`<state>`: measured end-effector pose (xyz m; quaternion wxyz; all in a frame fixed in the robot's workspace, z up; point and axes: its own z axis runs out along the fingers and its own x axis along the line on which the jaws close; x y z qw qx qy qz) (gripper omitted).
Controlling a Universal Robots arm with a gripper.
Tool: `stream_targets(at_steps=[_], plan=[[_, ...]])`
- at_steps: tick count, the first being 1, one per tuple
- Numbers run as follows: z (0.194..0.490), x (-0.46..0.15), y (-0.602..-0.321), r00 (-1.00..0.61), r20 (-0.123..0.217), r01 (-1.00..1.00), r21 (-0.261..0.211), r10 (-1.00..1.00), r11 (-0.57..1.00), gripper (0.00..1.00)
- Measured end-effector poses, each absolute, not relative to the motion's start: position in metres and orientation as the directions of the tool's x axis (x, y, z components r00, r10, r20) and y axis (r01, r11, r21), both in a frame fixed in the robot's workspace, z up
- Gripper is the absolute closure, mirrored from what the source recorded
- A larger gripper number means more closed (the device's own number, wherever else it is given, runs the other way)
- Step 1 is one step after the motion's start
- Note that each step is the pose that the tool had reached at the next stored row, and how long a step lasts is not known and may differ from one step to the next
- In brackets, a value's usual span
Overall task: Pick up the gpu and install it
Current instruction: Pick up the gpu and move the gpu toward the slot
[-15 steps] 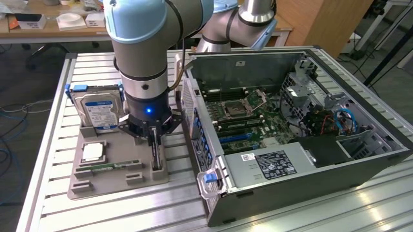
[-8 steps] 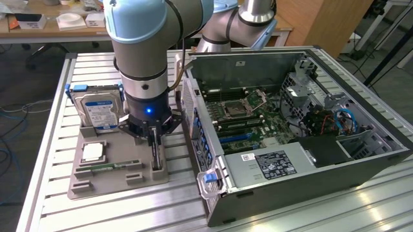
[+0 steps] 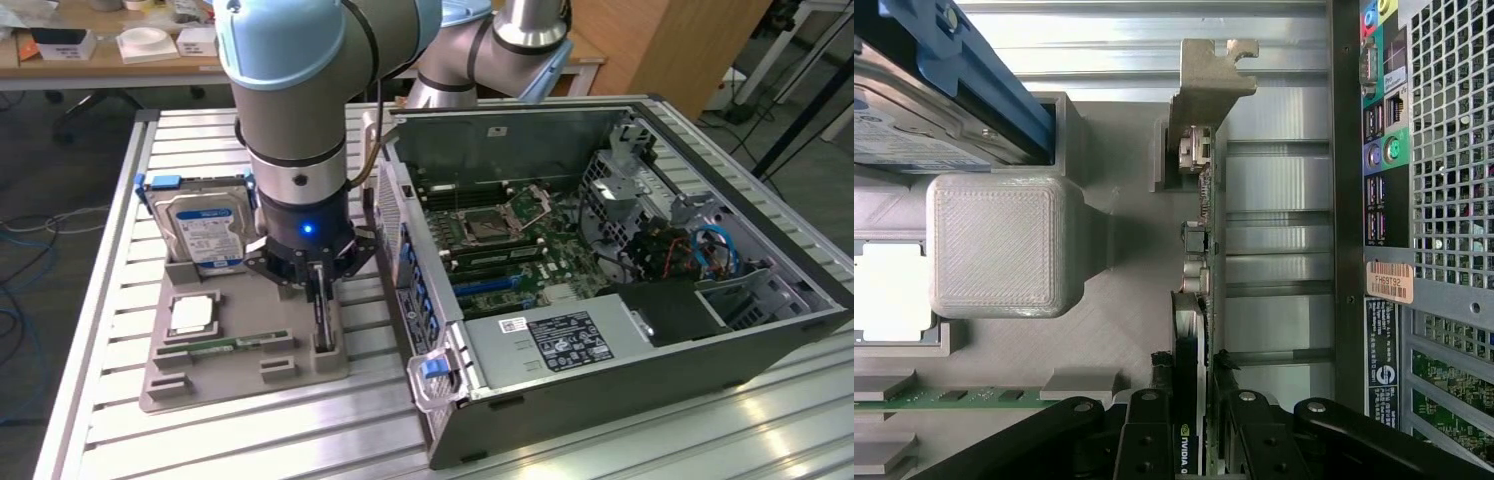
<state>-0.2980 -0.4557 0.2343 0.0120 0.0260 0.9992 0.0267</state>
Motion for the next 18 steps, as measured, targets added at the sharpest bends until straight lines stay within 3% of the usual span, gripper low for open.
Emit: stream_targets(at_steps=[18], plan=[[0.2343, -0.2979, -0.4557, -0.998, -0.023, 0.051, 0.054, 0.053, 0.997, 0.74]])
